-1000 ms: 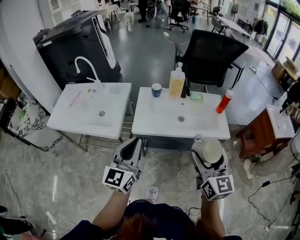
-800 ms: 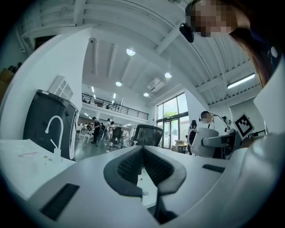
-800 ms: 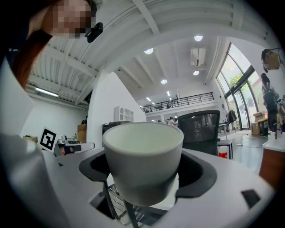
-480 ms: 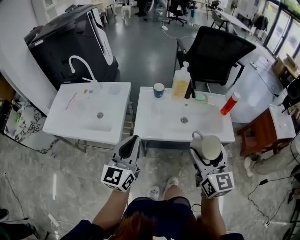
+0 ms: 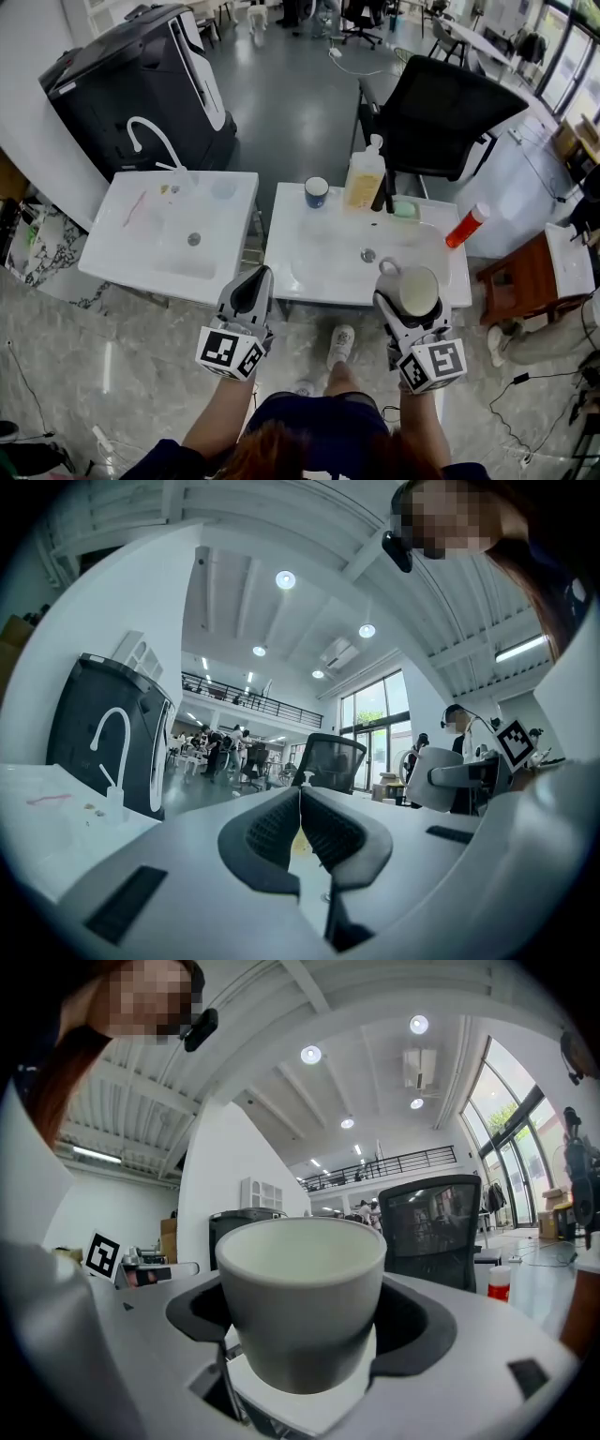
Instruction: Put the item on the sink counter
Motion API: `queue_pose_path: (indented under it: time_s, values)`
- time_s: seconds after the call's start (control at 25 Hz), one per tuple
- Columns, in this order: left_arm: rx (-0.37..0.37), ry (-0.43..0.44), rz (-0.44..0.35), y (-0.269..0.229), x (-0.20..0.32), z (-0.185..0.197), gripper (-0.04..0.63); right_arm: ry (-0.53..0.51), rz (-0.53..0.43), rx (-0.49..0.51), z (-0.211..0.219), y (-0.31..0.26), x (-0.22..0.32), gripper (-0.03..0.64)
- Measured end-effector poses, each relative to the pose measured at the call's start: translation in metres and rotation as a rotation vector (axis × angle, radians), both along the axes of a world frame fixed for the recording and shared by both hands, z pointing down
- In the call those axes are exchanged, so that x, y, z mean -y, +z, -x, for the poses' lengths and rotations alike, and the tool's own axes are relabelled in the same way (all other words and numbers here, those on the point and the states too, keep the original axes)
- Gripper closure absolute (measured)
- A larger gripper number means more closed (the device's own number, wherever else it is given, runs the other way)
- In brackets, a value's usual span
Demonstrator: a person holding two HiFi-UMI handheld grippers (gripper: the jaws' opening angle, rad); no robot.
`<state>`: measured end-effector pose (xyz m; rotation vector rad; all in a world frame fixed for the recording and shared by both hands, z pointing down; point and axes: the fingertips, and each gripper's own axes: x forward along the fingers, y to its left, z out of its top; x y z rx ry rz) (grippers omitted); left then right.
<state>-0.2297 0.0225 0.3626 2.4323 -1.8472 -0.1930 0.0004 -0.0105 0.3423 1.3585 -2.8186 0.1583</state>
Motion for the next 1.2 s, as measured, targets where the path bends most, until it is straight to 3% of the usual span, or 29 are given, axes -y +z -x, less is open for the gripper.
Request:
queue_pose_path:
  time_s: [0.72,1.2]
  values:
    - [-0.005,-0.080,0.023,0.004,0.223,-0.051,0.574,-0.124,0.024,-0.039,-0.032,0.007,0.245,0.170]
    - [0.003,0.005,0.070,0.021,0.294,-0.053,0.574,-0.113,0.087,-0.048,-0.007,0.031,0.289,0.170]
